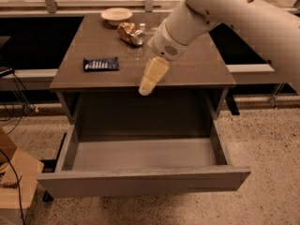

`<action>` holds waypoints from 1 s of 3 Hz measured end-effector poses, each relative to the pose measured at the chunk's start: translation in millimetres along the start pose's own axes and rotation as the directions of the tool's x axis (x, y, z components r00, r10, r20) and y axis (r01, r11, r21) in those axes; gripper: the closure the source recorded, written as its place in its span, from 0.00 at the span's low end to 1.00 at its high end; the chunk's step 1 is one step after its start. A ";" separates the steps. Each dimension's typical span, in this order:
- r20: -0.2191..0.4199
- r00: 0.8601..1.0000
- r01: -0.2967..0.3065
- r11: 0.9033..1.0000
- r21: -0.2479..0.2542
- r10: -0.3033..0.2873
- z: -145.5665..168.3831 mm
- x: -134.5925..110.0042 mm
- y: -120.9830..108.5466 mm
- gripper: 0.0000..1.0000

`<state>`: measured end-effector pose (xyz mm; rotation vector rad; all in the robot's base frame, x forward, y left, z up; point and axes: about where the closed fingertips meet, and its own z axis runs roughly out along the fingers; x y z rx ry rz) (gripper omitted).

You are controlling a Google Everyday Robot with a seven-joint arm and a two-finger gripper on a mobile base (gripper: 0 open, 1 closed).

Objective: Place rxbar blueberry into top drawer

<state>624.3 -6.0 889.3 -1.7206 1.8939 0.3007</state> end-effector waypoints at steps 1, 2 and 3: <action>0.071 0.997 -0.038 0.999 -0.021 0.040 44.4 -12.5 -28.1 0.00; 0.148 0.986 -0.076 0.996 -0.046 0.082 78.2 -21.6 -48.8 0.00; 0.211 0.973 -0.082 0.994 -0.074 0.096 104.7 -37.5 -65.0 0.00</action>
Offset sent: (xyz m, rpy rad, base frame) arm 0.1064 0.0753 -0.0618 0.2849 0.0791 -0.0294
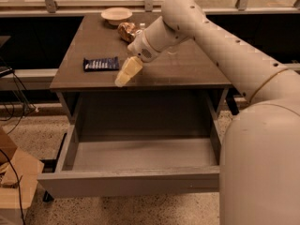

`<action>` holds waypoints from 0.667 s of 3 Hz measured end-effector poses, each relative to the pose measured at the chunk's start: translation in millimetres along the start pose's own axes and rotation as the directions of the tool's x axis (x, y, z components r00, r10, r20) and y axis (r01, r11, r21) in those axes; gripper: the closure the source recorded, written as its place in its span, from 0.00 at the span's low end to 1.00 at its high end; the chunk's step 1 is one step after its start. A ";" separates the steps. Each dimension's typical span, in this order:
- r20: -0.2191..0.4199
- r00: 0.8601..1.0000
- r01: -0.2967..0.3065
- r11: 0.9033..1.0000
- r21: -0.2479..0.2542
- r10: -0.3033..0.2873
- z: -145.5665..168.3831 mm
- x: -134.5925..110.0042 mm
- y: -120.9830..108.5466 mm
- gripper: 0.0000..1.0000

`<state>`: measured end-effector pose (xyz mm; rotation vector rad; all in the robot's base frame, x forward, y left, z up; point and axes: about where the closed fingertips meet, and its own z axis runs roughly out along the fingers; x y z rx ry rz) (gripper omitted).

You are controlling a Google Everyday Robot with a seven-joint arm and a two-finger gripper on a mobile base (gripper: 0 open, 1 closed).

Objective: Place rxbar blueberry into top drawer

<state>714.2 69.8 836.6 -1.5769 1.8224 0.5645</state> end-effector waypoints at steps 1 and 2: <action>0.063 0.998 0.025 0.999 -0.033 -0.022 21.2 -20.8 -7.0 0.00; 0.104 0.993 0.059 0.995 -0.074 -0.051 41.0 -40.8 -8.2 0.00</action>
Offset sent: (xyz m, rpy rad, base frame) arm 0.0287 0.0815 0.0094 0.1369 -0.0124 0.1637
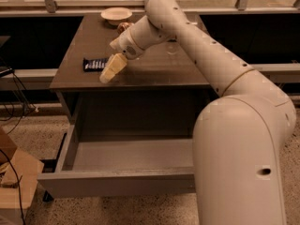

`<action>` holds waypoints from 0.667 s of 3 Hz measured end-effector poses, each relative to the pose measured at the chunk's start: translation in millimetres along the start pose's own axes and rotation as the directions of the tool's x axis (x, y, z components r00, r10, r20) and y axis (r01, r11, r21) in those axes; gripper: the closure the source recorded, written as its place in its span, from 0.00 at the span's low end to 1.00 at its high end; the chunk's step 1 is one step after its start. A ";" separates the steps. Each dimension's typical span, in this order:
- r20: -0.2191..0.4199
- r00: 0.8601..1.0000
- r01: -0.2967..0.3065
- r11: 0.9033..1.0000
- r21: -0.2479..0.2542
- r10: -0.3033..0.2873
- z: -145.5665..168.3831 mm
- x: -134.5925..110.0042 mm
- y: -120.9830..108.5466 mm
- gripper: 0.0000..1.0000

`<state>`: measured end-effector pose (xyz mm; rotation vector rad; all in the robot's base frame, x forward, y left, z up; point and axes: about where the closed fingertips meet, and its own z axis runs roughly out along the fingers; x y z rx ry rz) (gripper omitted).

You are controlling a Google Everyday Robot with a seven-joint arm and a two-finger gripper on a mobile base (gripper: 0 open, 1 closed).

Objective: Place rxbar blueberry into top drawer

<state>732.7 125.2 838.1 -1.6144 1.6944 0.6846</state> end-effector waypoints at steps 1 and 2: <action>0.006 1.000 0.015 0.997 -0.071 -0.015 31.3 -8.2 -0.4 0.00; -0.018 1.000 0.004 0.993 -0.117 -0.006 49.9 -4.2 -0.1 0.00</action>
Offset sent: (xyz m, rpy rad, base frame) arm 0.0149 0.0475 -0.0360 -0.0418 0.1072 0.1157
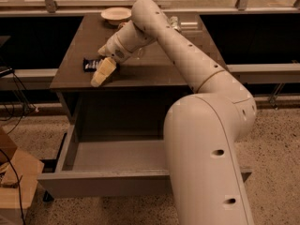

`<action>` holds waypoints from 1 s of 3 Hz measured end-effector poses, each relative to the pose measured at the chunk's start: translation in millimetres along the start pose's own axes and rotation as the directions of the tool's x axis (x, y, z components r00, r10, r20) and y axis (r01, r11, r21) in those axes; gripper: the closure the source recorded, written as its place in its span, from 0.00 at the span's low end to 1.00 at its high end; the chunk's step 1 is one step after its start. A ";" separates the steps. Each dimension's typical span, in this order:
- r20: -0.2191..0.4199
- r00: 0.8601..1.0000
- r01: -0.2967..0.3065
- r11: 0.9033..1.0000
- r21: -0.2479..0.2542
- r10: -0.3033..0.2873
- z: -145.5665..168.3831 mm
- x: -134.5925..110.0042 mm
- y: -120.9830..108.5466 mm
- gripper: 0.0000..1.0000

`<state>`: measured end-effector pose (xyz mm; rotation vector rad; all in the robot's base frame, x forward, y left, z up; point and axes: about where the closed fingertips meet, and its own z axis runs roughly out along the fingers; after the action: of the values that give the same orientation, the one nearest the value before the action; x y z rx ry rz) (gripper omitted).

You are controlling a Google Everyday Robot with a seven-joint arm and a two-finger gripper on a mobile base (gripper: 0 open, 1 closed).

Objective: Place rxbar blueberry into top drawer

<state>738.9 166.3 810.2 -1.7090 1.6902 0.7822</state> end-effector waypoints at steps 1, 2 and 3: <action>-0.024 0.999 -0.034 0.999 -0.006 0.034 -2.7 12.7 -0.9 0.19; -0.026 0.999 -0.039 0.999 0.002 0.039 -8.6 14.7 0.1 0.41; -0.026 0.999 -0.039 0.999 0.002 0.039 -11.2 11.6 0.1 0.66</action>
Offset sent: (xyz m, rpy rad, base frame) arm -0.0105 -0.0478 0.0096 -0.0326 0.0147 -0.0734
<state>738.9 150.3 808.5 -1.6966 1.7452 0.7794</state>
